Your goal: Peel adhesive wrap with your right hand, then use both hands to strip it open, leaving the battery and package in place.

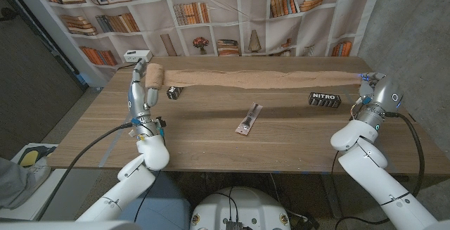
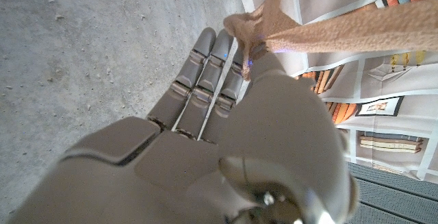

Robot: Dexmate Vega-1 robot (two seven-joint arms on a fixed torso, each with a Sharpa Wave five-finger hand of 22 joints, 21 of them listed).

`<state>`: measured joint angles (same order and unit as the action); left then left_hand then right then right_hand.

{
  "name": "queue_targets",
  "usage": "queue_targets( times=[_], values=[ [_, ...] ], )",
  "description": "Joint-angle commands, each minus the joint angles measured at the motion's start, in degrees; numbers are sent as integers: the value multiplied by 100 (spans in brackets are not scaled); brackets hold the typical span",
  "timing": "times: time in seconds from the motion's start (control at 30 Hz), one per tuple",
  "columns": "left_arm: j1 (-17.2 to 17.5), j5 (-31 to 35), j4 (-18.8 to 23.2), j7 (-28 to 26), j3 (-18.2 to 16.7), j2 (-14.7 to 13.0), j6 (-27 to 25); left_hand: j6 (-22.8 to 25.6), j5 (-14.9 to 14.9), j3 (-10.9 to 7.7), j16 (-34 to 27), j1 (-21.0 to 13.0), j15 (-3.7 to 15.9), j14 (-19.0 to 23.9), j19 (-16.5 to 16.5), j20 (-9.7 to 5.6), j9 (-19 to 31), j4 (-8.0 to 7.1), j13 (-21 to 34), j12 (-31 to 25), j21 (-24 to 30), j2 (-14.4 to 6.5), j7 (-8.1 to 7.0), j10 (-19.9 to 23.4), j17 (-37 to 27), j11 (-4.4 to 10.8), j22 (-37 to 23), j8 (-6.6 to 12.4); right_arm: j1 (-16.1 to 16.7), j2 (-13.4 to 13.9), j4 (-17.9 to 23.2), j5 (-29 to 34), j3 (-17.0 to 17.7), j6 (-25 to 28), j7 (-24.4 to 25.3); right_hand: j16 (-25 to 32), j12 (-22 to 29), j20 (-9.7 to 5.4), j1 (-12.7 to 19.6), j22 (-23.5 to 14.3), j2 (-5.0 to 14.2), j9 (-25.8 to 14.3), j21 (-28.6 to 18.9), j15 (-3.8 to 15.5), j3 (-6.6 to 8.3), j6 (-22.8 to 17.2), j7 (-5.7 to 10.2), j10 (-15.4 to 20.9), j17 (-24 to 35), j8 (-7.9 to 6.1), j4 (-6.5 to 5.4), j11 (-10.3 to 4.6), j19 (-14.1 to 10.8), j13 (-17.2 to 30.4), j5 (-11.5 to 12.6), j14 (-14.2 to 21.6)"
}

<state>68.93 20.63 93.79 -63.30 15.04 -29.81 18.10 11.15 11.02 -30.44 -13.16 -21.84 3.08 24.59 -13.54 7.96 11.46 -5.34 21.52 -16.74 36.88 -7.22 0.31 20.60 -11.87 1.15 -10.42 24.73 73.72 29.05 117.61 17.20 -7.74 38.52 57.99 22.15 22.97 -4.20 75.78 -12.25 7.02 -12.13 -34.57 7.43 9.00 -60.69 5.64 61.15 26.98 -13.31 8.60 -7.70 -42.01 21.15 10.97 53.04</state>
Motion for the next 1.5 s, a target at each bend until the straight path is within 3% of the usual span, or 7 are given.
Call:
queue_targets(
  times=[0.03, 0.13, 0.37, 0.4, 0.7, 1.5],
  values=[
    [43, 15, -34, 39, -72, 18, 163, 100, -3, -2, -39, 65, 16, 72, -62, -17, 4, -54, 13, -30, 18, -7, -8, 38, -22, 2, -12, -32, 136, 4, 114, -81, 18, -211, 35, -20, 10, -235, 43, 8, 16, -27, -67, 647, -43, -41, -7, 34, 25, 3, 8, -15, 54, 20, 29, 31],
    [34, 28, -29, 44, -65, 48, 160, 125, 2, 26, -37, 121, 26, 70, 26, -24, 4, -91, 13, -34, -26, -1, -30, 38, -25, 11, -12, -48, 168, 49, 172, -10, -56, -267, 48, -26, 12, -235, 43, 9, 16, -27, -76, 647, -44, -38, -10, 40, 25, 6, 8, -19, 57, 24, 29, 28],
    [-83, 96, -61, 52, 21, 137, 197, 200, 18, 120, -17, 277, 118, 44, 199, -54, 4, -164, 4, -23, -130, 72, -276, 7, -19, 112, -11, -97, 148, 66, 177, 36, -153, -413, 29, -31, 5, -233, 43, 14, 15, -28, -102, 647, -48, -57, 10, 40, 32, 4, 8, -25, 61, 22, 29, 34],
    [-104, 110, -74, 55, 42, 147, 208, 234, 26, 148, -13, 324, 162, 43, 188, -72, 3, -180, -2, -15, -142, 98, -415, 8, -16, 142, -8, -106, 138, 63, 162, 41, -168, -439, 33, -33, 4, -232, 43, 15, 14, -29, -104, 647, -48, -53, 10, 40, 31, 6, 8, -24, 63, 21, 29, 34],
    [-166, 178, -110, 37, 127, 202, 225, 312, 55, 199, -8, 419, 379, 61, 117, -258, 1, -198, -14, 2, -168, 156, -625, 40, -3, 290, 2, -126, 54, 103, 111, 85, -243, -512, -29, -42, 1, -230, 42, 21, 13, -30, -136, 647, -52, -51, -6, 51, 36, 14, 8, -29, 70, 21, 31, 39],
    [-136, 180, -93, 12, 119, 195, 167, 334, 85, 233, 8, 491, 356, 55, 128, -257, 0, -203, -27, 34, -222, 195, -579, 38, 9, 271, 5, -159, -24, 134, 46, 89, -260, -432, -115, -65, -11, -231, 40, 34, 15, -33, -205, 647, -58, -48, -1, 48, 46, 29, 7, -21, 107, 34, 34, 52]
  ],
)
